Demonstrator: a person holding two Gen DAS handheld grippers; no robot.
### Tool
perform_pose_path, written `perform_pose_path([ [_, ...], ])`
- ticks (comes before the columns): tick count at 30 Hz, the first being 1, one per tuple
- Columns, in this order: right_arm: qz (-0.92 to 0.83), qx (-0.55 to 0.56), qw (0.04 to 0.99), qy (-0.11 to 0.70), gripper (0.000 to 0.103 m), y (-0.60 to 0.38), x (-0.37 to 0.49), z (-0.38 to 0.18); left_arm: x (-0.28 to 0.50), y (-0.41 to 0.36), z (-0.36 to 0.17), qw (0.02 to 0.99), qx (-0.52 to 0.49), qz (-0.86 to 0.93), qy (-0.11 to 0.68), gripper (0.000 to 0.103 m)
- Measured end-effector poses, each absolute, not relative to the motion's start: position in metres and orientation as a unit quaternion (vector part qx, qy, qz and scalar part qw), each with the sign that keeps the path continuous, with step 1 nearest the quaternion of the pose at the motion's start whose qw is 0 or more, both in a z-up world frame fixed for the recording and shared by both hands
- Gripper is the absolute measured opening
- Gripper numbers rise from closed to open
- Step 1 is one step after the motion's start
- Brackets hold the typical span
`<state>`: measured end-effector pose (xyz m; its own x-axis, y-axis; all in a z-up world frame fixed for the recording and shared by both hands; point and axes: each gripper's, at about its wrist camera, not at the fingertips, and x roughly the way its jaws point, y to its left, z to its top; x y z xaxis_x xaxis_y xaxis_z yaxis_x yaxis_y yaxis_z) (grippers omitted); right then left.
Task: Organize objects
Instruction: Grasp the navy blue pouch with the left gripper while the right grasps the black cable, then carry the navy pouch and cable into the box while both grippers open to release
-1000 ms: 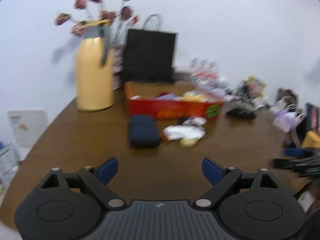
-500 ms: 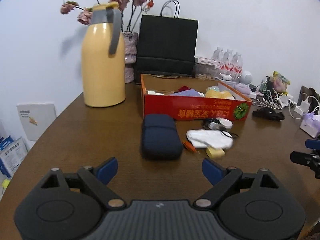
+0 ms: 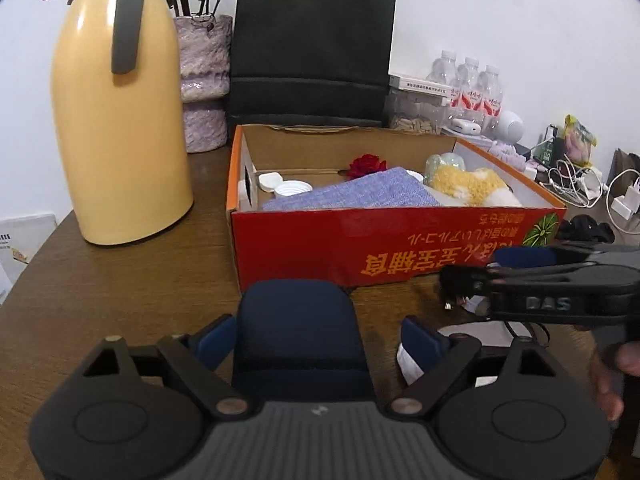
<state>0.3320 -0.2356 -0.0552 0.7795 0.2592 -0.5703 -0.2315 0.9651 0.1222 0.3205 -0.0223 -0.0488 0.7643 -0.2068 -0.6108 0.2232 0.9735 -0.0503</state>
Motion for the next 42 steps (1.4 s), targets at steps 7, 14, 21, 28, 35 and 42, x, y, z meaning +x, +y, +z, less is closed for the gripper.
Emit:
perform_pose_path([
  [7,0.125,-0.021,0.945,0.3,0.055,-0.223,0.319,-0.057,0.313,-0.025,-0.049,0.943,0.033,-0.115,0.311,0.059],
  [14,0.134,0.018,0.962,0.237,0.054,-0.233,0.262,-0.02,0.261,-0.011,-0.024,0.95,-0.014,-0.108,0.291,0.05],
  [21,0.159,0.023,0.962,0.219,0.054,-0.241,0.141,-0.007,0.174,0.009,-0.008,0.953,-0.059,-0.114,0.273,0.007],
  [28,0.126,0.042,0.956,0.262,0.054,-0.261,0.101,-0.03,0.173,-0.02,-0.029,0.946,-0.022,-0.121,0.299,0.081],
  [35,0.113,0.051,0.96,0.251,0.054,-0.274,0.083,-0.03,0.21,-0.053,-0.056,0.934,0.022,-0.088,0.346,0.089],
  [42,0.117,0.077,0.954,0.263,0.054,-0.289,0.082,-0.037,0.203,-0.038,-0.054,0.92,0.021,-0.102,0.378,0.079],
])
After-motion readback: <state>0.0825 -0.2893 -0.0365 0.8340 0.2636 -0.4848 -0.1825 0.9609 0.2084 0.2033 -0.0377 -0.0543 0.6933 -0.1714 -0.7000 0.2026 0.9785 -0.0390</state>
